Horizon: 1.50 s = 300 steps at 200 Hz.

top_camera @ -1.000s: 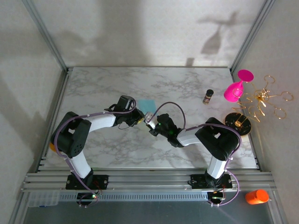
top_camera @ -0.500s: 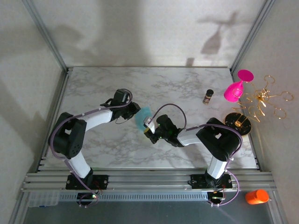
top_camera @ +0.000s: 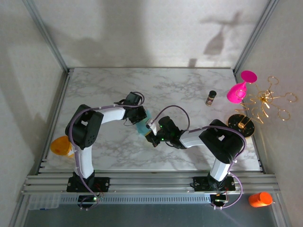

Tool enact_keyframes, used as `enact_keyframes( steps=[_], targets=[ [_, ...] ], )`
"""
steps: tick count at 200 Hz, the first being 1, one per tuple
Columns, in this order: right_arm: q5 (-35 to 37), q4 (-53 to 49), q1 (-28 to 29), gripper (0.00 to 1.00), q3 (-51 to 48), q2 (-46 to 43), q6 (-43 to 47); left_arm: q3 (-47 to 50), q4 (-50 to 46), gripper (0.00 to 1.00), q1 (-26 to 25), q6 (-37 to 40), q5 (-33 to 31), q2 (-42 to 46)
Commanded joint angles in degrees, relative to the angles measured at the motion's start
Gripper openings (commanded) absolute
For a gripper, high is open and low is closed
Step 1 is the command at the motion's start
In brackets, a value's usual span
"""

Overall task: Fold a paper plane with a square sheet of paper (pick it up from the middle)
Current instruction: Third fold the triangle at the center of the table.

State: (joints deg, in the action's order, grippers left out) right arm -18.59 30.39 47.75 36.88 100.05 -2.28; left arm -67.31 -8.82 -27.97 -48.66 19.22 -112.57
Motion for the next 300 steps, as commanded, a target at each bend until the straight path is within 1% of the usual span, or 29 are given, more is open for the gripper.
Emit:
enact_keyframes(
  steps=[1,65,147,224,300],
  targets=[
    [1.5,-1.5,-0.6,0.04,1.9,-0.6,-2.8,-1.3,-4.0,0.07,-0.5,2.2,-2.6,-2.1],
    [1.4,-1.2,-3.8,0.04,2.8,-0.1,-8.8,-2.0,-5.5,0.04,-0.8,3.9,-2.5,-3.9],
    [5.4,-6.3,-4.8,0.04,6.2,2.4,-10.2,-2.3,-5.1,0.03,-0.9,4.2,-1.5,-4.4],
    [6.5,-8.5,-5.1,0.05,8.0,4.5,-10.7,-2.4,-4.8,0.02,-1.0,4.3,-0.9,-4.4],
    [6.1,-9.5,-5.2,0.05,8.8,5.9,-11.2,-2.3,-4.7,0.02,-1.2,4.5,-0.7,-4.5]
  ],
)
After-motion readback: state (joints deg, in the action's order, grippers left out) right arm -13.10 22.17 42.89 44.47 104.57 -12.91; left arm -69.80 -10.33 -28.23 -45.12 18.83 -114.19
